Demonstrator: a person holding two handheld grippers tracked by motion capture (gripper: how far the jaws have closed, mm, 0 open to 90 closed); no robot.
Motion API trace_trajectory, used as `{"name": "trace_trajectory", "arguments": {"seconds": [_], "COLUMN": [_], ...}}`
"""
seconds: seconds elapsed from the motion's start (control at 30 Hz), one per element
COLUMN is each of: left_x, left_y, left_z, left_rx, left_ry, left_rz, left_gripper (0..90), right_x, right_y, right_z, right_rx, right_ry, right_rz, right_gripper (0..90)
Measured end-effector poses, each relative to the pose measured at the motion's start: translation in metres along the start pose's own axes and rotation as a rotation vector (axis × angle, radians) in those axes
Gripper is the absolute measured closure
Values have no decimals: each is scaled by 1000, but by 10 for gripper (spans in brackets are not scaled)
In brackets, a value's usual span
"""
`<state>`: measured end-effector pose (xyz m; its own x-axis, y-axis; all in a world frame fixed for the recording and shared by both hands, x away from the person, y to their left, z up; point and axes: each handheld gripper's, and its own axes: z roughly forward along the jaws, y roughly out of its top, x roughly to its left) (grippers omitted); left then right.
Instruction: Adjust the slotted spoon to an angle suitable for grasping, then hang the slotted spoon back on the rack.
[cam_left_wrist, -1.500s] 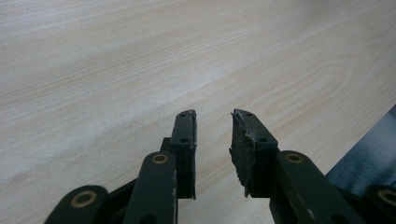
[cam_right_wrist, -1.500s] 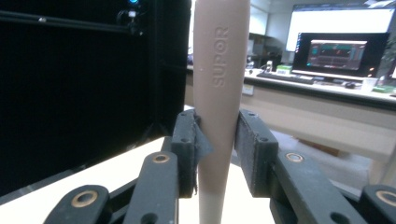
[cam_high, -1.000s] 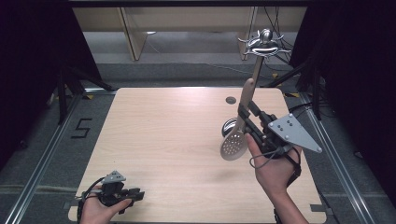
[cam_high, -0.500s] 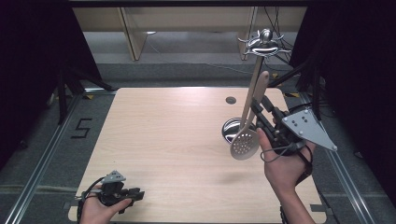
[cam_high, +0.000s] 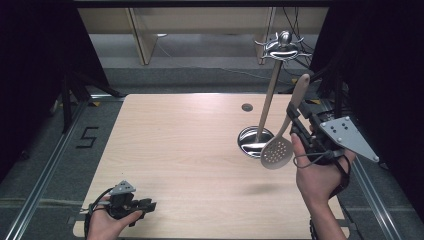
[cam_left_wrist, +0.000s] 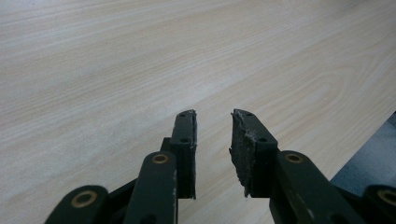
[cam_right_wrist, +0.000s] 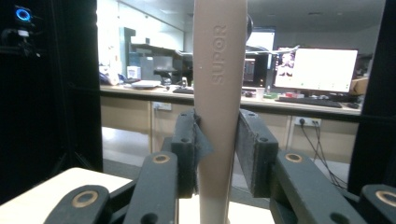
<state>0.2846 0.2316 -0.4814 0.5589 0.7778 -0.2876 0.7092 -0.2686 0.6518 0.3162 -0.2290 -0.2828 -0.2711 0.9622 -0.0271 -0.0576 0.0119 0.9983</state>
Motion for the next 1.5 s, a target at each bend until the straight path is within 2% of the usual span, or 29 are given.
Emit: {"name": "trace_trajectory", "arguments": {"seconds": [0.07, 0.13, 0.17, 0.3, 0.33, 0.37, 0.4, 0.43, 0.5, 0.67, 0.8, 0.87, 1.1, 1.17, 1.27, 1.37, 1.4, 1.5], "left_x": [0, 0, -2, -1, -2, -2, -1, -2, 0, -1, -1, -1, 0, 1, 0, 0, 0, 1], "left_y": [0, 0, 0, -2, -2, -3, -3, -4, -2, -3, -2, -1, -5, -5, -4, -4, -4, -3], "left_z": [1, 1, 2, 1, 1, 0, -2, -2, -4, -2, -2, -3, -6, -7, -6, -7, -6, -7], "left_rx": [-1, 1, -4, 6, -1, 0, 0, -10, -12, -14, -27, -20, -28, -24, -39, -41, -66, -59], "left_ry": [-1, -2, 1, -5, -7, -5, -2, -1, 3, 7, 8, 12, 6, 0, 5, 1, 10, 3], "left_rz": [-2, 0, -13, 3, -4, -12, 2, -19, -9, -17, -6, 7, 6, 16, 10, 10, 9, 20], "left_gripper": [695, 695, 695, 695, 696, 696, 695, 696, 695, 696, 696, 696, 696, 696, 698, 698, 700, 700], "right_x": [-1, -3, -5, -8, -9, -9, -8, -8, -7, -6, -8, -7, -10, -8, -7, -6, -5, -6], "right_y": [0, -1, 0, 1, 1, 1, 1, 0, 0, 0, 0, 1, 1, 1, -1, -2, -2, -2], "right_z": [0, 0, 0, -2, -1, -1, 0, 1, 2, 5, 7, 7, 10, 11, 13, 17, 20, 22], "right_rx": [0, 6, 4, -2, -1, -1, 1, 3, 7, 12, 9, 11, 30, 37, 41, 47, 53, 55], "right_ry": [-3, -5, -15, -26, -27, -27, -27, -26, -26, -22, -22, -24, -42, -48, -48, -46, -34, -33], "right_rz": [-5, 10, 0, 10, -1, -1, 6, 5, -5, -10, -28, -12, -35, -23, -46, -38, -19, -25], "right_gripper": [706, 705, 705, 705, 705, 705, 705, 705, 705, 705, 705, 705, 705, 705, 705, 705, 705, 705]}}
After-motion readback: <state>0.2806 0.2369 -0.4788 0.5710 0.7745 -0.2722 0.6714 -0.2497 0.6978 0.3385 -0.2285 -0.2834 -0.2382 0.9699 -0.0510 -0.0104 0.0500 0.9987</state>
